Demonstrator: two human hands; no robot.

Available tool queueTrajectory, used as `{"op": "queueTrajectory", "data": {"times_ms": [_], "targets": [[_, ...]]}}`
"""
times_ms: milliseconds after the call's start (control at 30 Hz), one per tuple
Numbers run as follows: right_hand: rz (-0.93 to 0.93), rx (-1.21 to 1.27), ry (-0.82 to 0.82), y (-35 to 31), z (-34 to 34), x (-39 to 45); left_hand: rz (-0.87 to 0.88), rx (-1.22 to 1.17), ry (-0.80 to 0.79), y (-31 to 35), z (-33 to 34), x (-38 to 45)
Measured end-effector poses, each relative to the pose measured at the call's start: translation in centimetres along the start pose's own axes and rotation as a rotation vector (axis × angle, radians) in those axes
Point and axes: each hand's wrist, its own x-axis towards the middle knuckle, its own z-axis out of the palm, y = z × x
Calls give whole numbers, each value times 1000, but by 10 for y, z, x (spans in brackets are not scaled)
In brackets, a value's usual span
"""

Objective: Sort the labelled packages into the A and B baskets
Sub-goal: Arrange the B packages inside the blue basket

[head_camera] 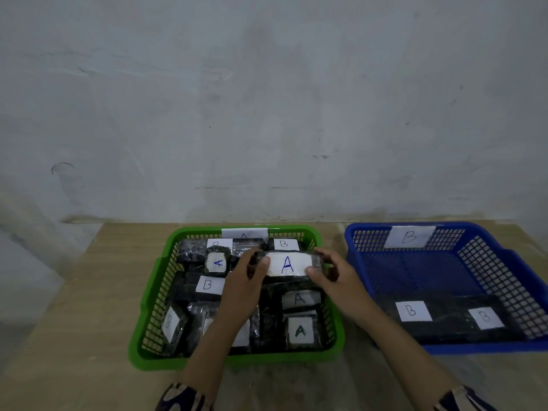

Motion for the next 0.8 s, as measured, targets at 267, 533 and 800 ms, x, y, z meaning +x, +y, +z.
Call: {"op": "queueTrajectory", "data": {"times_ms": [267, 533, 800], "targets": [[-26, 8, 127, -5, -12, -2, 43, 70, 35, 1, 2, -9], [28, 11, 268, 6, -19, -12, 215, 605, -522, 0, 25, -36], [36, 50, 323, 14, -25, -16, 119, 497, -542, 4, 22, -30]]}}
